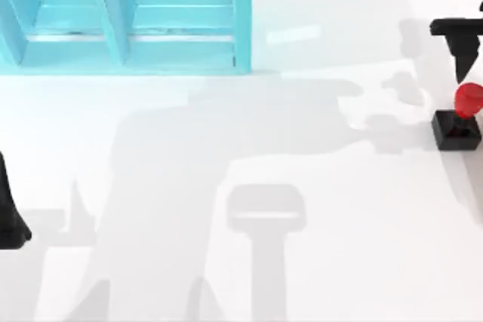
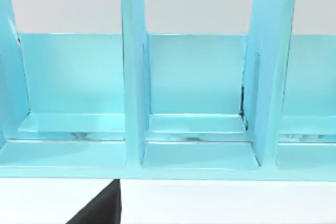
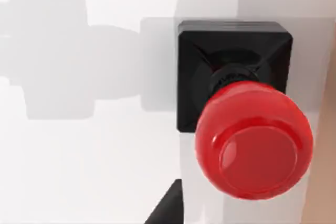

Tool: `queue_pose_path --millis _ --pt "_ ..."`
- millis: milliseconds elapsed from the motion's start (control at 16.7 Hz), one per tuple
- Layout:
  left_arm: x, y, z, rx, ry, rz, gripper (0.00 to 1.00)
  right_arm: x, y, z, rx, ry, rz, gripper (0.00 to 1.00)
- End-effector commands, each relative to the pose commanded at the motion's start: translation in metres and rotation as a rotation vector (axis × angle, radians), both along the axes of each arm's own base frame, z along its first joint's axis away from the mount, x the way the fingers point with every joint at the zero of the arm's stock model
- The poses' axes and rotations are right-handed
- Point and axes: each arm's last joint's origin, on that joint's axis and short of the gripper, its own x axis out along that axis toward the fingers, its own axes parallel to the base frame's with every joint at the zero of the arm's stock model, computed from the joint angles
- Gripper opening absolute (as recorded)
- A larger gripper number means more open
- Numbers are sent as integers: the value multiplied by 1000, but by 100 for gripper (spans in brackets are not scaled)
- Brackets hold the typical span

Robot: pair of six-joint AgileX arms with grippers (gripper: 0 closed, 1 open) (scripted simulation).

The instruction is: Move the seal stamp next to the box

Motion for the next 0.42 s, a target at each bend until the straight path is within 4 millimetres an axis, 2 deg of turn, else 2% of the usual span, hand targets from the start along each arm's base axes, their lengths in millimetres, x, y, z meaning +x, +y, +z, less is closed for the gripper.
queue_pose_path --millis 60,120,420 --pt "0 0 0 0 0 0 100 0 0 0 0 0 0 98" --pt "0 0 0 0 0 0 100 0 0 0 0 0 0 100" --pt "0 0 0 0 0 0 100 0 0 0 0 0 0 100"
